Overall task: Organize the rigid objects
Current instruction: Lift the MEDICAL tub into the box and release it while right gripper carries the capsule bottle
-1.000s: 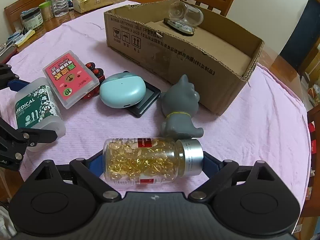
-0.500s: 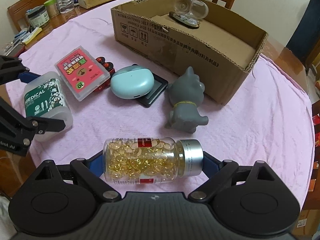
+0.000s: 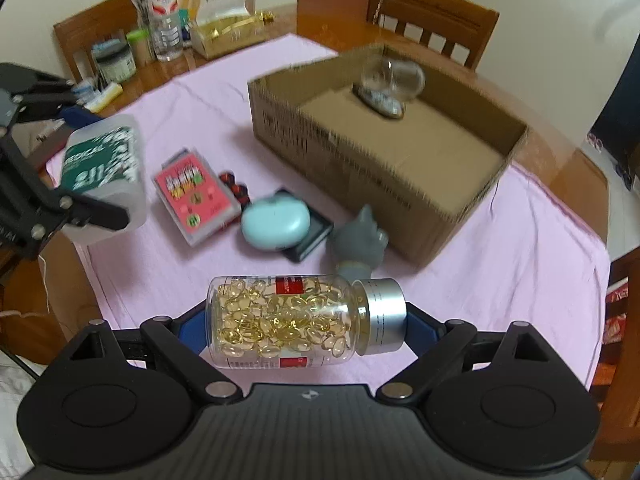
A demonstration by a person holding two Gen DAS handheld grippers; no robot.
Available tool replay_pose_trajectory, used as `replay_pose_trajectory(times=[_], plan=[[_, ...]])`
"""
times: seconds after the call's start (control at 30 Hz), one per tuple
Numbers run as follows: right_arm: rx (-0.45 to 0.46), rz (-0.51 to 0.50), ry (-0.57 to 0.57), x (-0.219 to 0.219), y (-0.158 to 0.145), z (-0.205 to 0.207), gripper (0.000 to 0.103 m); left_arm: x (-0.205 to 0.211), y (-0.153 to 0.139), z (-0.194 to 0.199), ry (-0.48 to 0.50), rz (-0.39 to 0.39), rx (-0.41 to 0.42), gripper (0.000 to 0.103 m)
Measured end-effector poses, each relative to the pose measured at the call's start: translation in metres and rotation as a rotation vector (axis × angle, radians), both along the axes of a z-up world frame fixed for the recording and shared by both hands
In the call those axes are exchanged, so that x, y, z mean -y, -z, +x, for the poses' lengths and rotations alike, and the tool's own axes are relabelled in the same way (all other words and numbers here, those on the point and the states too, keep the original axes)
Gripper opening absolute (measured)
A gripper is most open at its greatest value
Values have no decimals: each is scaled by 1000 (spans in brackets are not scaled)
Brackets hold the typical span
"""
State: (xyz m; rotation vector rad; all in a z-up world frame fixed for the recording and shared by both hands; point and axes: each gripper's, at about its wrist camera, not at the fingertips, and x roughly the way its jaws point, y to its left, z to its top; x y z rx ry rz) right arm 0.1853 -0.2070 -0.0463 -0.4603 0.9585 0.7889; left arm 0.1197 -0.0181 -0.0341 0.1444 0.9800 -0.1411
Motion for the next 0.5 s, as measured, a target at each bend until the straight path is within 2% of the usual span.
replay_pose_trajectory(times=[0.13,0.27,0.5], plan=[[28,25,6,-2,-18,8,96,-1,-19,25,34,-15,52,83],[56,26,58,-8,-30,18,96,-2,-31,55,72,-14,97,83],[110,35,101,-12,-52,34,96,-6,-39,110,106,-14,150,83]])
